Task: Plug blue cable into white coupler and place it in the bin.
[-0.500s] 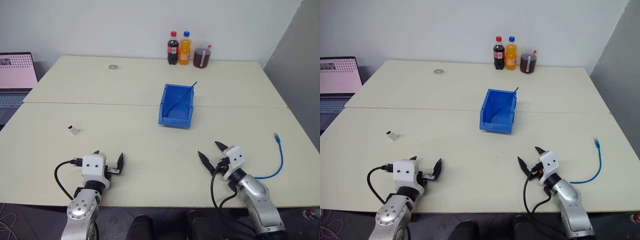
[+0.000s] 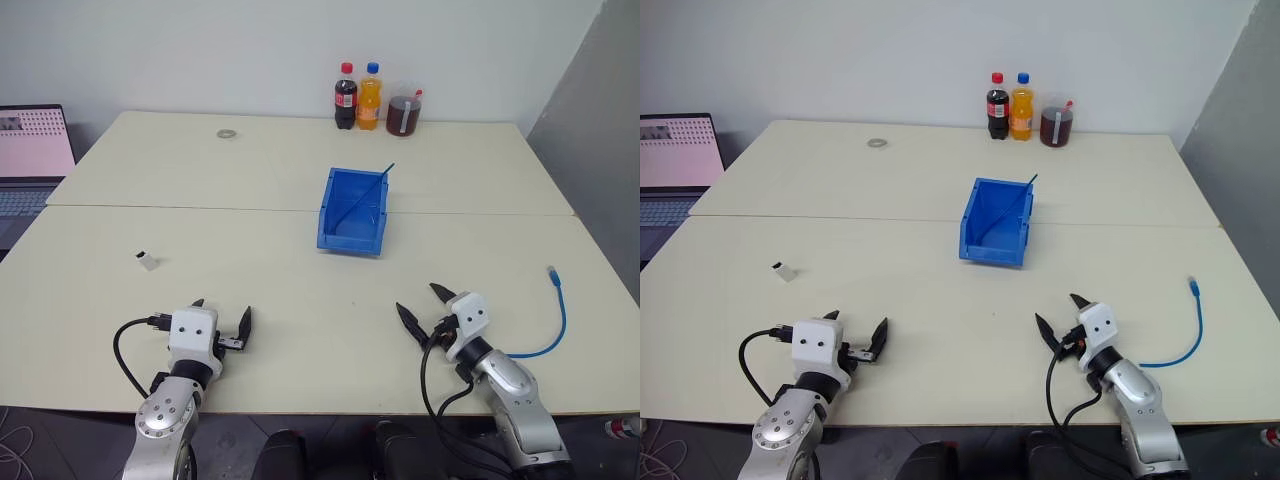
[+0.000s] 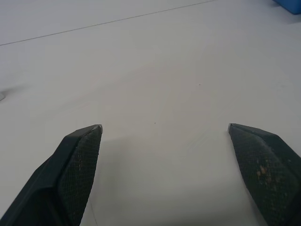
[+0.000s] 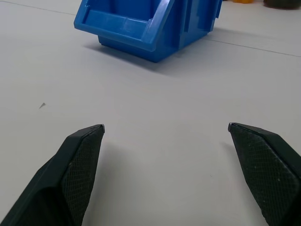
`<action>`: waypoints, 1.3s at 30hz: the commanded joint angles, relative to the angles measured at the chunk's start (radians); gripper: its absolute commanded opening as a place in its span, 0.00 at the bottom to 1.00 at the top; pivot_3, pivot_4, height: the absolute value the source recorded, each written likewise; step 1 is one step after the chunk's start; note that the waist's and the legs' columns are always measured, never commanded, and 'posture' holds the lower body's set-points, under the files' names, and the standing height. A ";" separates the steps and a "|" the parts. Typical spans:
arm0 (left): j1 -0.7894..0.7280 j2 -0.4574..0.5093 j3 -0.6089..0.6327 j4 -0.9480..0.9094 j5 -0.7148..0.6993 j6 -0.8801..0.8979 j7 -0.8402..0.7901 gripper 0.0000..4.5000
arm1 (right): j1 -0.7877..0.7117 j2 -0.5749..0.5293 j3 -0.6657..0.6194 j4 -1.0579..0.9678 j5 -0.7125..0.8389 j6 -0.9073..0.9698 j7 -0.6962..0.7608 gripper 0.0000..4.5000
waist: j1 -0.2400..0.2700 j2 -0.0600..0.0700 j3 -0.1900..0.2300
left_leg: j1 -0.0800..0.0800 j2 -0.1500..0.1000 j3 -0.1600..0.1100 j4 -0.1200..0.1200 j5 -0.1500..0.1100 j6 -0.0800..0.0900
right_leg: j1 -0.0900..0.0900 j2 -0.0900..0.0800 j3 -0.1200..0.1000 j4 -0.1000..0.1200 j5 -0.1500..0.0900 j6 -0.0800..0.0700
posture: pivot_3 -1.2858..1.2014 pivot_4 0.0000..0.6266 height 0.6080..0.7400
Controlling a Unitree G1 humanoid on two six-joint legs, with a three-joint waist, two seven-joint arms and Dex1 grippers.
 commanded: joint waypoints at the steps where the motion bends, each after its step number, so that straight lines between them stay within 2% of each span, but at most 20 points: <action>1: -0.009 0.000 0.012 -0.007 0.009 -0.019 0.016 1.00 | -0.012 0.004 0.001 -0.013 -0.004 -0.032 -0.008 1.00 | 0.000 0.000 0.000 | 0.000 0.000 0.000 0.000 0.000 0.000 | 0.000 0.000 0.000 0.000 0.000 0.000 | 0.52 0.24 1.00; 11: 0.000 0.007 0.012 -0.015 -0.004 -0.033 -0.004 1.00 | -0.009 0.008 0.004 -0.008 -0.020 -0.052 -0.017 1.00 | 0.000 0.000 0.000 | 0.000 0.000 0.000 0.000 0.000 0.000 | 0.000 0.000 0.000 0.000 0.000 0.000 | 0.52 0.24 1.00; 15: 0.028 0.023 0.003 -0.056 -0.135 -0.035 -0.142 1.00 | -0.003 0.009 0.010 -0.011 -0.026 -0.059 -0.020 1.00 | 0.000 0.000 0.000 | 0.000 0.000 0.000 0.000 0.000 0.000 | 0.000 0.000 0.000 0.000 0.000 0.000 | 0.52 0.24 1.00; 18: 0.016 0.073 -0.004 -0.068 -0.176 -0.027 -0.230 1.00 | -0.003 0.009 0.012 -0.013 -0.029 -0.064 -0.025 1.00 | 0.000 0.000 0.000 | 0.000 0.000 0.000 0.000 0.000 0.000 | 0.000 0.000 0.000 0.000 0.000 0.000 | 0.52 0.24 1.00; 22: -0.068 0.166 -0.028 -0.092 -0.223 0.002 -0.342 1.00 | 0.005 0.011 0.012 -0.027 -0.031 -0.064 -0.029 1.00 | 0.002 0.000 0.000 | 0.000 0.000 0.000 0.000 0.000 0.000 | 0.000 0.001 -0.001 0.000 0.000 0.000 | 0.52 0.24 1.00; 27: -0.301 0.290 -0.102 -0.074 -0.304 0.115 -0.518 1.00 | 0.063 0.009 -0.004 -0.086 -0.030 -0.065 -0.050 1.00 | 0.008 0.001 0.000 | -0.001 -0.001 0.000 0.000 0.000 0.000 | 0.000 0.002 -0.002 0.000 0.000 0.000 | 0.52 0.24 1.00; 34: -0.464 0.325 -0.160 0.027 -0.322 0.147 -0.641 1.00 | 0.160 0.013 -0.049 -0.223 -0.037 -0.072 -0.118 1.00 | -0.004 0.002 0.000 | -0.001 -0.001 -0.001 0.000 0.000 0.000 | -0.001 0.002 0.000 0.000 0.000 0.000 | 0.52 0.24 1.00; 39: -0.591 0.319 -0.242 0.104 -0.316 0.149 -0.753 1.00 | 0.277 0.008 -0.203 -0.433 -0.006 -0.012 -0.205 1.00 | 0.006 0.003 0.000 | -0.001 -0.001 -0.001 0.000 0.000 0.000 | -0.001 0.002 -0.002 0.000 -0.001 -0.001 | 0.52 0.24 1.00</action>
